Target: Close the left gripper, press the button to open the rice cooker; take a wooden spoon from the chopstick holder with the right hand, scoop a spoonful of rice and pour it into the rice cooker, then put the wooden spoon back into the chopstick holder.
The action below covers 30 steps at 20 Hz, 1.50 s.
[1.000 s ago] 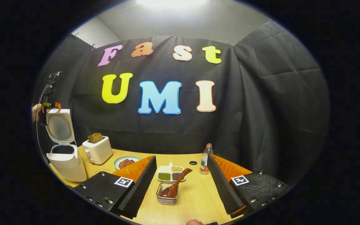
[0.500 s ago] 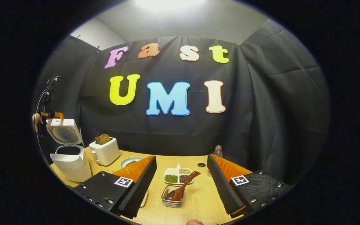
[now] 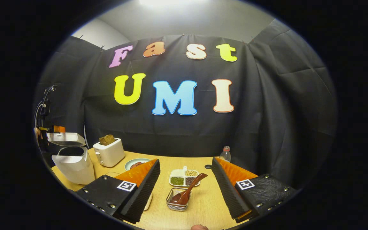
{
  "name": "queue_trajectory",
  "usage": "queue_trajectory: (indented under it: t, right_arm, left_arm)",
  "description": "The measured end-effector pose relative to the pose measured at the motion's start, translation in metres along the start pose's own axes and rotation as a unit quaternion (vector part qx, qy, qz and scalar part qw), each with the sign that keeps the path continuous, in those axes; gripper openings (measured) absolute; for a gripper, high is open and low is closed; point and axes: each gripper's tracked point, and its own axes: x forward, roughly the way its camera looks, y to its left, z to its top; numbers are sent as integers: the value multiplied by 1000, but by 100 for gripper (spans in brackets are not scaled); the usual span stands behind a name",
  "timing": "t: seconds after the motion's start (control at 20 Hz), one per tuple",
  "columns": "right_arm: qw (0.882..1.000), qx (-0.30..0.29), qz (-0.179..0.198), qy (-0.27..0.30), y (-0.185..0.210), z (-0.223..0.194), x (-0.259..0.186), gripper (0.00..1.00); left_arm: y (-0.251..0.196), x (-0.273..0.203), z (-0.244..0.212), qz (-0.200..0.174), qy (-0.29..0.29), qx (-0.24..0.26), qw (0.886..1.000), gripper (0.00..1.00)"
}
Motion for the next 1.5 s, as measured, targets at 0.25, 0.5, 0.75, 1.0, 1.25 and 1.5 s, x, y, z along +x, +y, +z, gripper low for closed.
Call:
queue_trajectory:
  t: [0.25,0.5,0.75,1.0,1.25,1.5]
  right_arm:
    - [1000,-1,2,5,6,-1,4,98]
    - [1000,-6,6,8,15,-2,7,98]
    - [1000,-16,10,9,23,0,9,98]
    - [1000,-17,10,13,28,-3,10,98]
    - [1000,-9,25,13,44,-1,10,98]
    - [999,-8,43,-16,62,26,7,98]
  left_arm:
    - [-6,0,-42,-7,29,17,999,97]
    - [-7,3,-69,-12,49,30,998,98]
    - [-9,7,-96,-16,71,42,996,98]
    - [-12,7,-104,-10,57,49,997,98]
    - [-11,0,-100,-17,27,52,998,100]
    - [-19,-15,-71,-34,-5,49,998,95]
